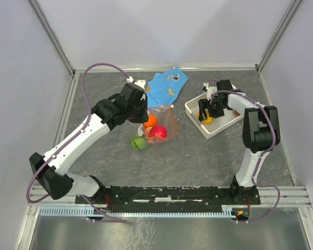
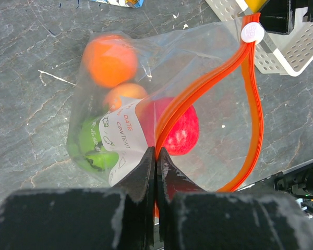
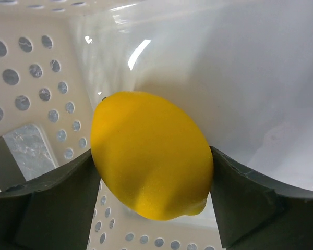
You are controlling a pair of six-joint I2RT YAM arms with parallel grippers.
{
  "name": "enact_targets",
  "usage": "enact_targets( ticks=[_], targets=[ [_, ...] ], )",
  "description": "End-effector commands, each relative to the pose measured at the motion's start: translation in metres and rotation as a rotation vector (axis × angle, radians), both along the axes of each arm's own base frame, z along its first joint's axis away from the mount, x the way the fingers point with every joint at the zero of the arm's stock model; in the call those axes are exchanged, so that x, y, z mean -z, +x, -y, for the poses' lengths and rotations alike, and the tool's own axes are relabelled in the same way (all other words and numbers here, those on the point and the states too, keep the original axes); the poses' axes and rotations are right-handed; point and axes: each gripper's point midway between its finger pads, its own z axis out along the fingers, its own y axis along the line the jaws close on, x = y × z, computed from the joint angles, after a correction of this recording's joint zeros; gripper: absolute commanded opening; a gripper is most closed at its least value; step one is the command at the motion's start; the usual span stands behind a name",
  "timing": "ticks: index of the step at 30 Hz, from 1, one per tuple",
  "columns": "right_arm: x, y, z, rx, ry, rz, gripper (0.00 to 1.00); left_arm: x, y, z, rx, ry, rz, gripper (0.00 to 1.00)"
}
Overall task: Place the food in the zip-top bag and seal the zipper
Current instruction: Pick up the fake fruit from the bin, then place the fake fruit in the zipper food storage bag.
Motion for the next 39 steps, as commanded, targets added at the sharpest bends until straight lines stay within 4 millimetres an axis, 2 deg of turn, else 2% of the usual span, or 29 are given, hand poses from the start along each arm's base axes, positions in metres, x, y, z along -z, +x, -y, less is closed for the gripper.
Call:
enact_targets(
  ticks=[1,6,10,15,19,20,23,28,31,36,39],
  targets=[
    [-0.01,0.013,0.009,0.125,-0.031,0.046,0.6,-0.021,0.008,0.003,-0.029,-0.057,0.057,0.03],
    [-0.024,0.005,0.024,0.239,-0.095,0.043,0.53,-0.022,0.005,-0.001,-0.033,-0.051,0.063,0.03],
    [-0.05,0.0,0.032,0.341,-0.11,0.087,0.52,-0.018,0.004,-0.006,-0.032,-0.023,0.066,0.03],
    [-0.093,-0.008,0.028,0.391,-0.053,0.146,0.5,-0.016,0.005,-0.005,-0.019,-0.017,0.065,0.03],
    [-0.125,-0.026,0.016,0.367,-0.03,0.181,0.49,-0.018,0.005,-0.001,-0.005,-0.035,0.079,0.03],
    [-0.142,-0.037,0.01,0.357,-0.025,0.205,0.49,-0.019,0.006,0.0,0.003,-0.039,0.088,0.03],
    [-0.166,-0.052,-0.011,0.318,0.013,0.235,0.48,-0.018,0.007,0.001,0.013,-0.033,0.088,0.03],
    [-0.204,-0.08,-0.069,0.207,0.101,0.281,0.48,-0.013,0.009,0.0,0.008,-0.006,0.078,0.03],
    [-0.222,-0.095,-0.101,0.151,0.156,0.28,0.48,-0.011,0.009,0.002,0.018,-0.002,0.065,0.03],
    [-0.25,-0.113,-0.14,0.074,0.231,0.297,0.48,-0.008,0.009,0.006,0.028,-0.009,0.049,0.03],
    [-0.257,-0.122,-0.161,0.032,0.259,0.297,0.48,-0.007,0.009,0.007,0.024,-0.015,0.052,0.03]
  ],
)
